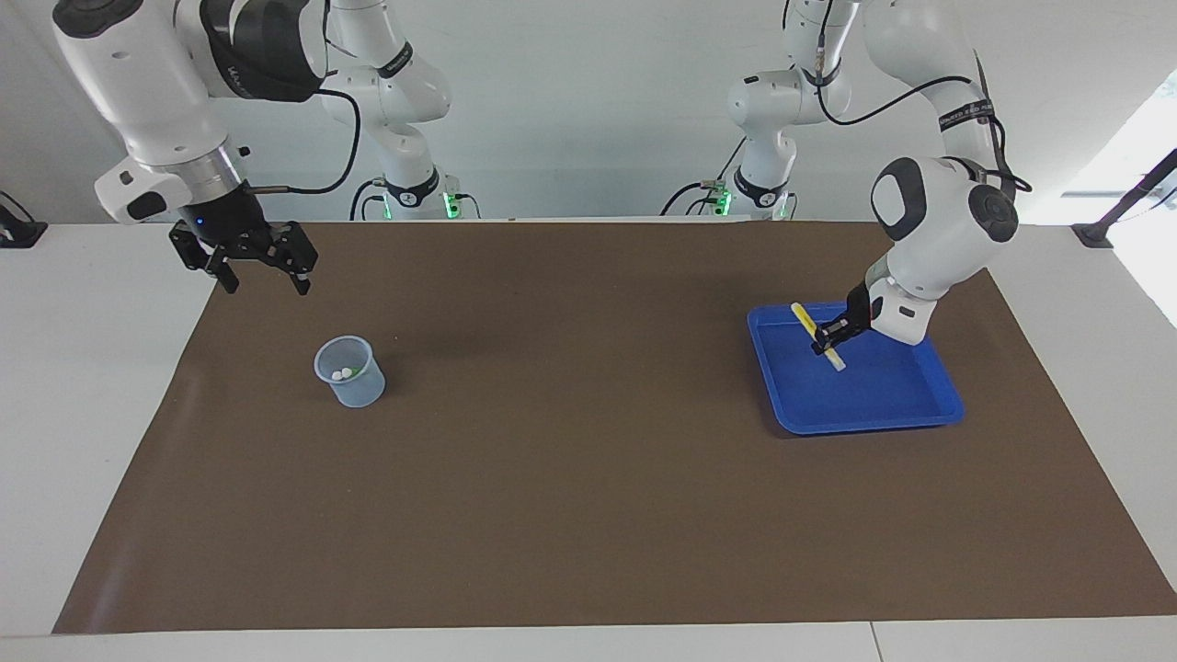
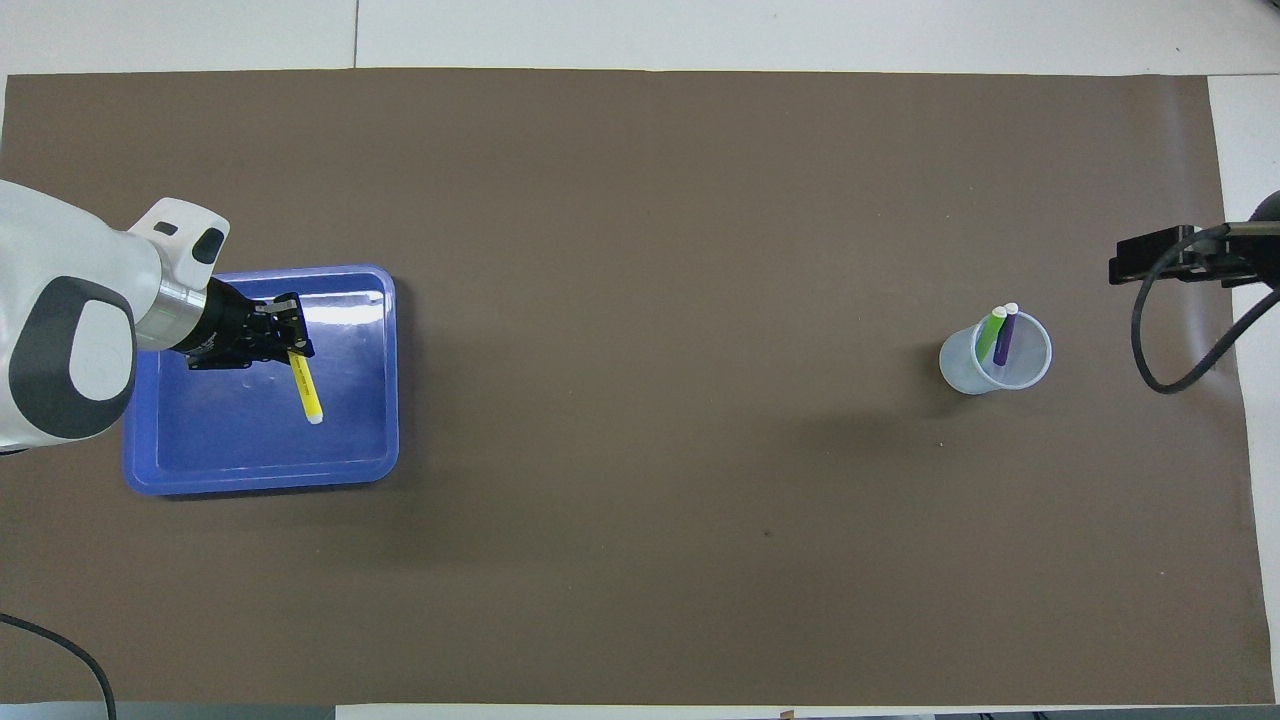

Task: Right arm passes pens to left for tray arrangement
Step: 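Lower the yellow pen into the blue tray and open the left gripper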

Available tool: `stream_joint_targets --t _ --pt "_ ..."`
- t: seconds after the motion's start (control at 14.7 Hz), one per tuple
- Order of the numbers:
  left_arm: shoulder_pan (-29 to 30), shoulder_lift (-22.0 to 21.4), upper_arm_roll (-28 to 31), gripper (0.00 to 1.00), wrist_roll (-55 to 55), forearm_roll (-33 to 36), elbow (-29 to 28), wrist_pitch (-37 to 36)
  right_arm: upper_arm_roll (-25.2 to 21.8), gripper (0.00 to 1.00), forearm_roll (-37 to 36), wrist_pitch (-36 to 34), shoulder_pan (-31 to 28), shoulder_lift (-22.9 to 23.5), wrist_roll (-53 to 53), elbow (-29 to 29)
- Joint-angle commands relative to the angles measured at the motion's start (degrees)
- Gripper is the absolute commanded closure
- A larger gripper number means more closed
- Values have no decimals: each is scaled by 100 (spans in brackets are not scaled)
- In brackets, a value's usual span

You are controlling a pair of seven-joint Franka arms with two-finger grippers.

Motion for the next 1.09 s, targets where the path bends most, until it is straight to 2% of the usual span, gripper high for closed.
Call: stream_joint_targets --t 0.0,0.14,0.41,0.61,1.02 --pt "-3 382 -35 100 585 253 240 201 10 0 -173 -168 109 -182 -96 -13" --pt "-12 610 -44 100 1042 471 292 280 89 0 -173 -360 118 -235 -62 -13" --pt "-38 813 -44 100 1264 499 292 517 309 0 -182 -353 110 -227 -9 4" --pt "-82 857 -44 100 1272 499 249 580 458 0 -191 -361 101 -209 193 84" --pt "-91 849 -44 100 1273 499 152 650 441 0 -15 -484 74 -271 184 13"
